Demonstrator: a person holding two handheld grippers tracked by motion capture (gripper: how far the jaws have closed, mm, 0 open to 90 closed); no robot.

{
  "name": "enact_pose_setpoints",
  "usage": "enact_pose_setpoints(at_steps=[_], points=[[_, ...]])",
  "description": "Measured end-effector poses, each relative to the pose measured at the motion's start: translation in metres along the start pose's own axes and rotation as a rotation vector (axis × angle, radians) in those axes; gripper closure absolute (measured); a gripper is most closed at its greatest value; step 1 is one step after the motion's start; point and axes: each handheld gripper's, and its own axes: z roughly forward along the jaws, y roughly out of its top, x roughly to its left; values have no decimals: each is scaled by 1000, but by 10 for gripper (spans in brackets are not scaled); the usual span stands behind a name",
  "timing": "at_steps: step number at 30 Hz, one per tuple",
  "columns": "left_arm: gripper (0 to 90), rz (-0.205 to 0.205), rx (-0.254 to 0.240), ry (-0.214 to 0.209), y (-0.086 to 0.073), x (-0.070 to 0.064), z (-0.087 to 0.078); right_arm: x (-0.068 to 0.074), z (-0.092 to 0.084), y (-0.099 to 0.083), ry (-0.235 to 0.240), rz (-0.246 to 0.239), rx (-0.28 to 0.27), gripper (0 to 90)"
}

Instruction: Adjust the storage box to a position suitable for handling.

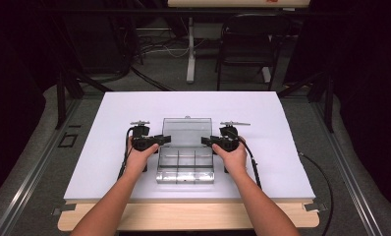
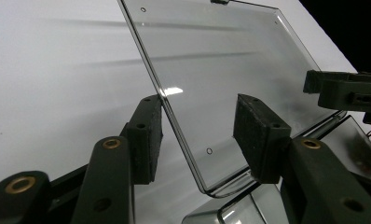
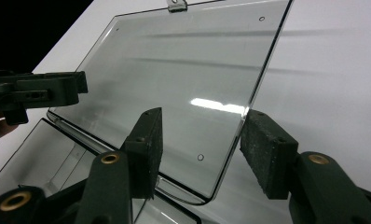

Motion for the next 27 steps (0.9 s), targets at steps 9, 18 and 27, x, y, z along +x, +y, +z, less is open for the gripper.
enact_pose_setpoints(at_steps=[9,18,27], points=[[502,-1,1,0,0,0,1,0,1,0,1,15,1,487],[488,-12,9,-4,-1,0,2,0,1,0,5,24,11,475],[481,-25,15,-12,-1,1,2,0,1,-1,4,40,21,464]])
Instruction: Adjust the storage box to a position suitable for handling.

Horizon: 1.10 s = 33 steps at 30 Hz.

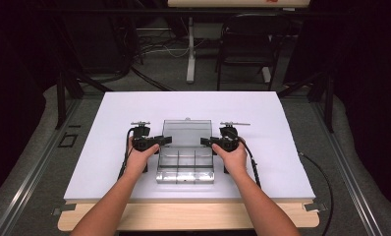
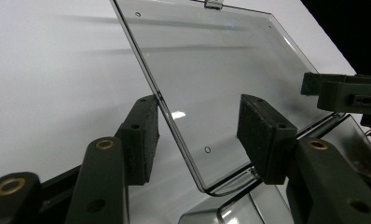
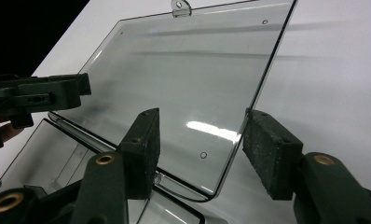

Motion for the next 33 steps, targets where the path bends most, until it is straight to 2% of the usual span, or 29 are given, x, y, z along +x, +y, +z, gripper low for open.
enact_pose_setpoints(at_steps=[16,33], points=[[449,-7,5,4,-1,1,1,-1,1,0,4,28,16,452],[423,-5,16,21,-1,1,2,-3,2,0,3,84,36,443]])
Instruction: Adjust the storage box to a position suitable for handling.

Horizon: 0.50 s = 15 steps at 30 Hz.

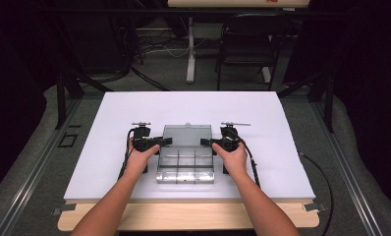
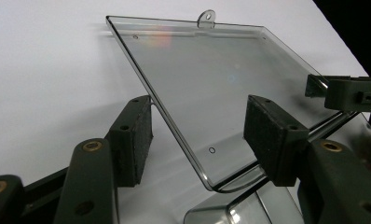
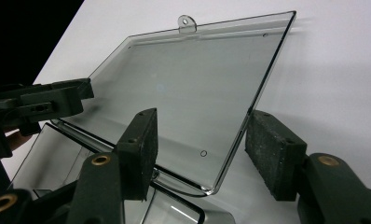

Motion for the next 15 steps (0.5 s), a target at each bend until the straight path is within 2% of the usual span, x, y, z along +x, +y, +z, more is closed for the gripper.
enact_pose_setpoints(at_steps=[9,15], points=[[428,3,2,3,0,0,0,-1,1,0,7,34,5,440],[442,-4,-1,5,0,2,-2,0,0,0,-1,38,10,442]])
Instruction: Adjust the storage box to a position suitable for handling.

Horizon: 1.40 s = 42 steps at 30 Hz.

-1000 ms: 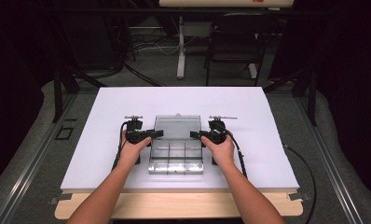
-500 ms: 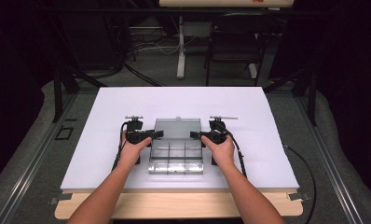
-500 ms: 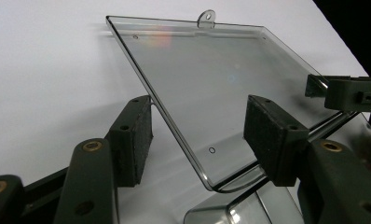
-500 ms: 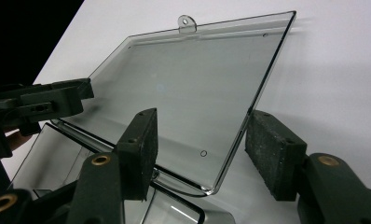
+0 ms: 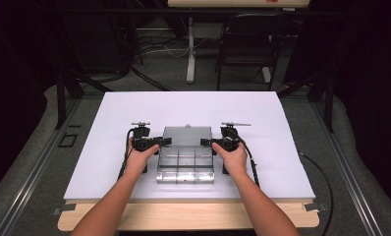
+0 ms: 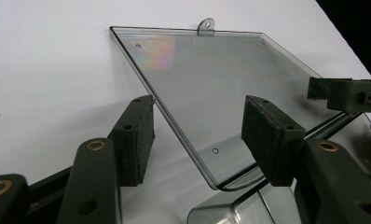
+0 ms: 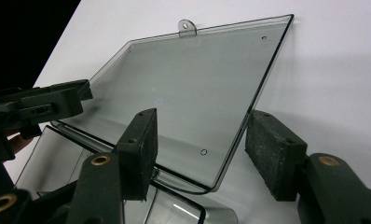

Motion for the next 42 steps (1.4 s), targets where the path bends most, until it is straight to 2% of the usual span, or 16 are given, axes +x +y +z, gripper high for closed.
enact_pose_setpoints(at_steps=[12,24,31,34,42], points=[[446,0,-12,-1,0,0,-6,-2,-4,2,-6,10,15,458],[448,16,-28,7,-1,1,-16,1,-18,4,4,-12,-35,459],[484,30,-35,6,-2,0,-23,5,-30,2,-16,-84,-66,501],[497,34,-37,5,-3,-1,-27,7,-36,1,-10,-117,-90,513],[493,76,-41,11,-6,-6,-37,8,-54,-7,-17,-182,-124,510]])
